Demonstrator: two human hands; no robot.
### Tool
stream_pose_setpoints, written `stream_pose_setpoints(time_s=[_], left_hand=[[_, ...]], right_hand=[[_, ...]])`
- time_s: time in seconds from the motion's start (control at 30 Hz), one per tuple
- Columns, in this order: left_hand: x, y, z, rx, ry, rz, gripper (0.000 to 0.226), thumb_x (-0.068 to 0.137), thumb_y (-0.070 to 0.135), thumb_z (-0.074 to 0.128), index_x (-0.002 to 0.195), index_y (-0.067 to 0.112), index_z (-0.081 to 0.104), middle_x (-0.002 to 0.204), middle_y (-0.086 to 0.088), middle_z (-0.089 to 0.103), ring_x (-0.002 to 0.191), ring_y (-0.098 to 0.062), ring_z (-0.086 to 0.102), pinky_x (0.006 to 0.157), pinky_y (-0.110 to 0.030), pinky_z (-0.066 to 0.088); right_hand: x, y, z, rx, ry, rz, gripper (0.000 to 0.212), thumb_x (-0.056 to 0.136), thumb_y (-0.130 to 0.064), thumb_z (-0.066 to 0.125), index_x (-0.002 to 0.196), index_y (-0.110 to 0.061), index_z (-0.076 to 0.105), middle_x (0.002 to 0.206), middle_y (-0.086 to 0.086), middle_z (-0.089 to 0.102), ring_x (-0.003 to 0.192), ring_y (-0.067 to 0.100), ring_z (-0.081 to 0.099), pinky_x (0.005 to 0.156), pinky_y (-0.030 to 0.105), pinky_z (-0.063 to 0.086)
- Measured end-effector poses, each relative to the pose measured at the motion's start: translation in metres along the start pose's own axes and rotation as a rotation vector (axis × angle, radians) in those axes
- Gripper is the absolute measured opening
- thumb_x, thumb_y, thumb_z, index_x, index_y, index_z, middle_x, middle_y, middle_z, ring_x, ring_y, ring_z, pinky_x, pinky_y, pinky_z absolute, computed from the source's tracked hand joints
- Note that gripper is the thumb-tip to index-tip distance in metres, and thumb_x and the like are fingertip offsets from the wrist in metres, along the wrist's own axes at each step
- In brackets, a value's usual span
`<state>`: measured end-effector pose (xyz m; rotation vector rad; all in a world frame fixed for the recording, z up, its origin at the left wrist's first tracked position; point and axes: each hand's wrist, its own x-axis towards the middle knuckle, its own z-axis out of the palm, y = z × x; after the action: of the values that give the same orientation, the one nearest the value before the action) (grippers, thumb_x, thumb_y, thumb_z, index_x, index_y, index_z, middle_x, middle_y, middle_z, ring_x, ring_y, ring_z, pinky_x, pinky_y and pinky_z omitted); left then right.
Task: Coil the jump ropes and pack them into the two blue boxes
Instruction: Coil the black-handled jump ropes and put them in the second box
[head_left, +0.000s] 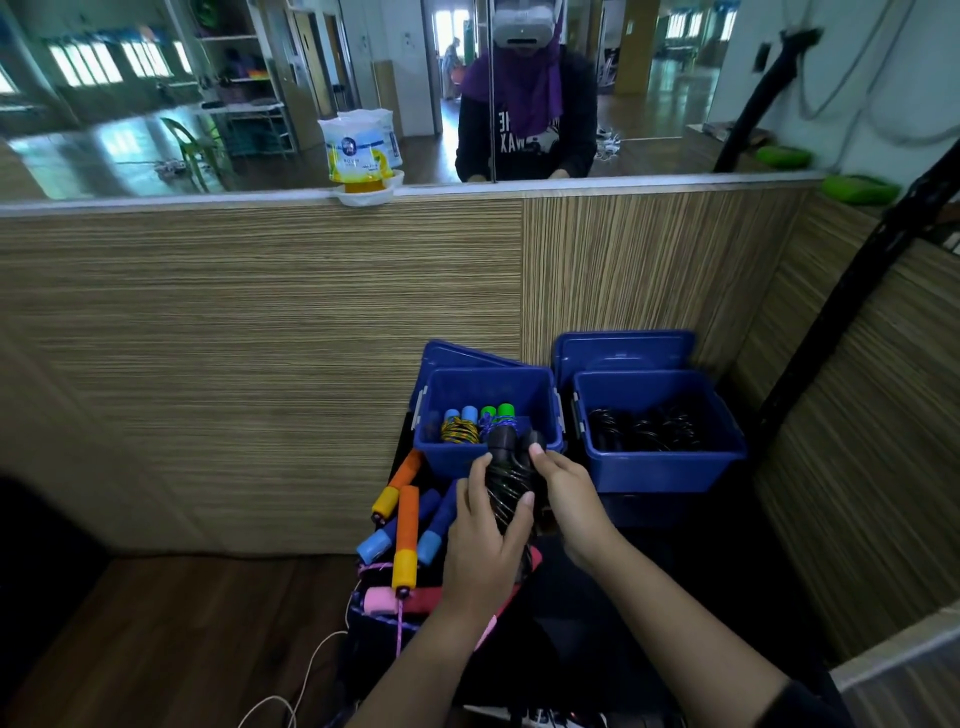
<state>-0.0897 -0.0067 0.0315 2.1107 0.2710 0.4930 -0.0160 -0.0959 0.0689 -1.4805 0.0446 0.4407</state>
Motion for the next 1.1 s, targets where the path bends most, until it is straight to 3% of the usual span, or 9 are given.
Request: stream_pose_setpoints(time_s=[0.13,0.2,0.33,0.43,0.53,0.7,0.8,1.0,1.1], left_hand=[[0.0,0.002,-0.001,-0.025,0.016,-0.009,0.077,0.082,0.071,0.036,0.145,0.028,0.026,0.139,0.014,0.035,0.118,0.02,0.031,0.09,-0.002,0.032],[-0.001,0.002,0.002,-0.062,0.033,-0.025,0.067,0.087,0.064,0.042,0.141,0.027,0.031,0.135,0.013,0.043,0.112,0.02,0.039,0.081,0.003,0.033],[-0.001,-0.002,0.007,-0.126,0.064,-0.078,0.065,0.089,0.063,0.044,0.141,0.025,0.033,0.129,0.008,0.049,0.109,0.019,0.043,0.08,0.002,0.035],[0.003,-0.006,0.01,-0.209,0.05,-0.123,0.07,0.085,0.069,0.04,0.14,0.027,0.032,0.13,0.002,0.05,0.113,0.005,0.049,0.087,-0.009,0.043],[0.006,-0.008,0.014,-0.272,0.0,-0.144,0.07,0.086,0.068,0.035,0.143,0.026,0.029,0.138,-0.001,0.045,0.122,-0.005,0.047,0.1,-0.025,0.043],[0.008,-0.007,0.016,-0.374,-0.118,-0.181,0.045,0.104,0.027,0.032,0.147,0.028,0.021,0.15,0.002,0.03,0.131,-0.003,0.034,0.103,-0.016,0.026],[0.013,-0.006,0.02,-0.444,-0.188,-0.197,0.044,0.103,0.027,0.032,0.145,0.036,0.023,0.148,0.001,0.036,0.132,-0.009,0.038,0.107,-0.023,0.029],[0.029,0.004,0.048,-0.374,-0.304,-0.282,0.051,0.102,0.023,0.042,0.148,0.027,0.022,0.124,-0.002,0.055,0.098,-0.006,0.054,0.066,0.001,0.035],[0.044,0.007,0.061,-0.283,-0.362,-0.241,0.052,0.1,0.032,0.044,0.147,0.028,0.023,0.12,-0.003,0.06,0.098,-0.01,0.056,0.071,-0.012,0.037]], right_hand=[[-0.003,-0.001,0.001,0.038,-0.009,-0.014,0.025,0.097,-0.027,0.048,0.1,-0.013,0.068,0.102,0.013,0.07,0.095,0.024,0.066,0.089,0.039,0.051],[-0.006,-0.001,0.002,0.062,-0.029,-0.017,0.024,0.098,-0.025,0.047,0.103,-0.012,0.067,0.099,0.01,0.07,0.089,0.019,0.066,0.079,0.029,0.053],[-0.01,0.007,0.002,0.072,-0.037,-0.034,0.024,0.099,-0.026,0.044,0.108,-0.015,0.064,0.096,0.002,0.07,0.088,0.011,0.066,0.07,0.017,0.051],[-0.014,0.017,0.006,0.019,-0.04,-0.068,0.026,0.098,-0.027,0.047,0.117,-0.018,0.063,0.108,0.002,0.07,0.104,0.015,0.064,0.096,0.03,0.049],[-0.015,0.024,0.008,-0.035,-0.026,-0.121,0.03,0.096,-0.025,0.051,0.126,-0.028,0.056,0.117,-0.002,0.066,0.109,0.011,0.061,0.1,0.029,0.044],[-0.019,0.024,0.002,-0.083,0.001,-0.188,0.035,0.09,-0.016,0.062,0.122,-0.029,0.053,0.109,-0.008,0.066,0.101,0.002,0.061,0.094,0.017,0.044],[-0.022,0.024,-0.009,-0.08,0.054,-0.216,0.038,0.089,-0.008,0.062,0.117,-0.03,0.05,0.102,-0.009,0.067,0.092,0.001,0.063,0.089,0.015,0.048],[-0.013,0.03,-0.036,-0.146,0.261,-0.243,0.029,0.09,-0.013,0.061,0.118,-0.019,0.059,0.096,-0.011,0.068,0.093,0.001,0.063,0.09,0.019,0.048],[0.005,0.024,-0.056,-0.172,0.326,-0.217,0.025,0.089,-0.012,0.063,0.113,-0.016,0.064,0.097,-0.003,0.069,0.097,0.014,0.065,0.096,0.036,0.049]])
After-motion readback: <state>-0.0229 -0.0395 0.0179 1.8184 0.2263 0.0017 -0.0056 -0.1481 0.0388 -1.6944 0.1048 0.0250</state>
